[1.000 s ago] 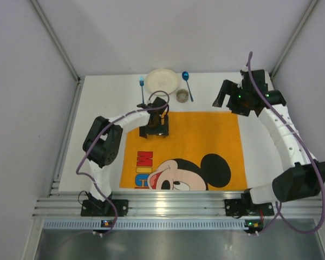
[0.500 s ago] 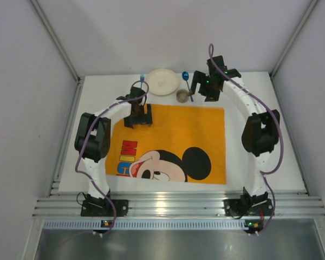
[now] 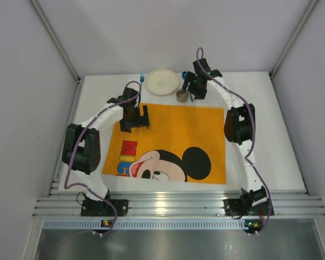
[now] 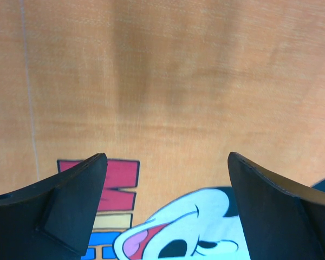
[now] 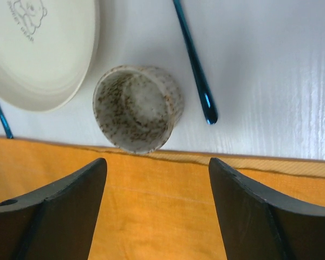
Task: Set the dinner table for one person
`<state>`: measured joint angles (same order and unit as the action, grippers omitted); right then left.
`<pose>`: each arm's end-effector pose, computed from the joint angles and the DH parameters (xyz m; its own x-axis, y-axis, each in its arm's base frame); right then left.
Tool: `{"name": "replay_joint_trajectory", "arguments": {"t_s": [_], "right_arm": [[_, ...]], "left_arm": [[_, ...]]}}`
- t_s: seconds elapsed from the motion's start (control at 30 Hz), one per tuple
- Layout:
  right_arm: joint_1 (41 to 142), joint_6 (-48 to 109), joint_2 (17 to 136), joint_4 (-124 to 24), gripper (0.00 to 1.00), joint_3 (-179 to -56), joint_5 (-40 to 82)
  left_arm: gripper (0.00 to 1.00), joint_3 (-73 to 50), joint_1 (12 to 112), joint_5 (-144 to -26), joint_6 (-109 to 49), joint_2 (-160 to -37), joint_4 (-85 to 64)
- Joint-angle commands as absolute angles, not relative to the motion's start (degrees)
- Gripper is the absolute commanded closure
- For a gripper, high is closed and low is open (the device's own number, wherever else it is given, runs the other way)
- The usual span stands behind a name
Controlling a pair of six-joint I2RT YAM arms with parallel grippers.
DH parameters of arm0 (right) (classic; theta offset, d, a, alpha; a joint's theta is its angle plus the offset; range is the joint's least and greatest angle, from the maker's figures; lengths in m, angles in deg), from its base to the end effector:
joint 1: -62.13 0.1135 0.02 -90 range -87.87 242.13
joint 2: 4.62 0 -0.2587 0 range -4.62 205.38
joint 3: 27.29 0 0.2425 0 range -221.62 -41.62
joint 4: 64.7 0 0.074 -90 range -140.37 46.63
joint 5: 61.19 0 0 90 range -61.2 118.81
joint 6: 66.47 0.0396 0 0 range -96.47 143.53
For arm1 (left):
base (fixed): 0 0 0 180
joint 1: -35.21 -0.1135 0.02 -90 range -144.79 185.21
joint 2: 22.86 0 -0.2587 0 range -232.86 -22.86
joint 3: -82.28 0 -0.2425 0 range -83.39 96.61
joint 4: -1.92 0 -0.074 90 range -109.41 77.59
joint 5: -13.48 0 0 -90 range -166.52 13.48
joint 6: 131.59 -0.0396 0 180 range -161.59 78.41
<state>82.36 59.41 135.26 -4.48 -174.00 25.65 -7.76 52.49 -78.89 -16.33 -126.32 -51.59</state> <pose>0.4931 0.1840 0.2179 -0.8307 0.3175 -0.4573 0.1367 0.9126 0.3854 0.3436 -0.1086 0.2039 -0.9282 -0.1578 -0.3370 -0.0927 0.9752 -0.2011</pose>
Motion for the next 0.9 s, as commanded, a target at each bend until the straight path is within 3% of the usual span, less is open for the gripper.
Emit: {"name": "replay_joint_trajectory", "arguments": {"t_s": [0.0,0.17,0.37,0.4,0.5,0.53,0.57,0.73,0.87], "right_arm": [[82.9,61.2,137.0,-5.5,0.27,-179.8,31.5],[84.0,60.6,141.0,-4.8,0.33,-182.1,33.8],[85.9,59.2,143.5,-4.3,0.52,-183.5,38.3],[85.9,59.2,143.7,-4.5,0.57,-183.8,38.4],[86.0,59.4,144.0,-4.8,0.82,-184.4,38.5],[85.9,59.1,143.7,-4.8,0.96,-184.4,38.4],[85.9,58.9,143.5,-4.9,1.0,-184.4,38.5],[86.0,56.1,135.3,-5.1,1.0,-180.4,40.1],[85.9,55.3,121.7,-6.8,1.0,-162.8,41.5]], "left_arm": [[0.02,-8.2,52.3,-79.5,-15.4,-120.5,-54.0],[0.02,-8.1,52.3,-79.6,-15.0,-118.7,-55.9],[0.02,-6.2,52.3,-73.8,-17.0,-118.9,-58.5],[0.02,-5.9,52.3,-72.9,-17.2,-119.1,-58.5],[0.01,-4.7,52.3,-68.7,-17.5,-119.6,-58.5],[0.01,-3.5,52.3,-67.5,-17.7,-120.0,-58.5],[0.01,-2.6,52.3,-64.7,-18.1,-120.7,-58.3],[0.01,7.5,51.2,-60.0,-19.0,-127.1,-56.8],[0.01,17.2,48.9,-66.4,-17.2,-135.3,-54.9]]}}
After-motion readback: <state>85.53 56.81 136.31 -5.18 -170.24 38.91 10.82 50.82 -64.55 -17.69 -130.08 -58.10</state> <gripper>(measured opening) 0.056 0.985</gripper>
